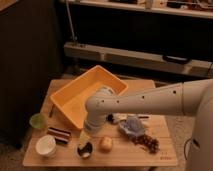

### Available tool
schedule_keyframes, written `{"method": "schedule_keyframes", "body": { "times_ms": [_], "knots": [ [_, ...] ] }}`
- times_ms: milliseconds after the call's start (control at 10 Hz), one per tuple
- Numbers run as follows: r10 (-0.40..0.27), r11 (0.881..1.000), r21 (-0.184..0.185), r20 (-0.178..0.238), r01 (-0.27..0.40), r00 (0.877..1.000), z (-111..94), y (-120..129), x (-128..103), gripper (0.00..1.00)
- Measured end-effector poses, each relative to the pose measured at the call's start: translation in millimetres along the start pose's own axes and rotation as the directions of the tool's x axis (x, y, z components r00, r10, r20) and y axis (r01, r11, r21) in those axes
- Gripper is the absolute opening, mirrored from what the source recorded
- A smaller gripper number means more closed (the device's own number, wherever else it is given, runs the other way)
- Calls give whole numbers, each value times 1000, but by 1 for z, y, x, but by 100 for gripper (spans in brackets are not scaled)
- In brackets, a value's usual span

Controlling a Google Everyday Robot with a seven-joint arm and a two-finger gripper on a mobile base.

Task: Stack cups on top of each other

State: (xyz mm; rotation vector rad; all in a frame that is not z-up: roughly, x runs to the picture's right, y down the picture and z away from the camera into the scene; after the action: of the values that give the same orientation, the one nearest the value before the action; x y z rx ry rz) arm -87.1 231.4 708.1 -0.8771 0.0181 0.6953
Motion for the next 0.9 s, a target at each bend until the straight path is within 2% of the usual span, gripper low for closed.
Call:
{"method": "schedule_keyframes", "body": {
  "times_ms": [300,600,900],
  "knots": [
    [6,1000,-19,-3,-6,1000,18,2,1,80],
    [21,1000,-22,-2,-21,1000,21,-5,13,80],
    [11,1000,-26,0,-11,1000,22,-11,15,80]
  ]
}}
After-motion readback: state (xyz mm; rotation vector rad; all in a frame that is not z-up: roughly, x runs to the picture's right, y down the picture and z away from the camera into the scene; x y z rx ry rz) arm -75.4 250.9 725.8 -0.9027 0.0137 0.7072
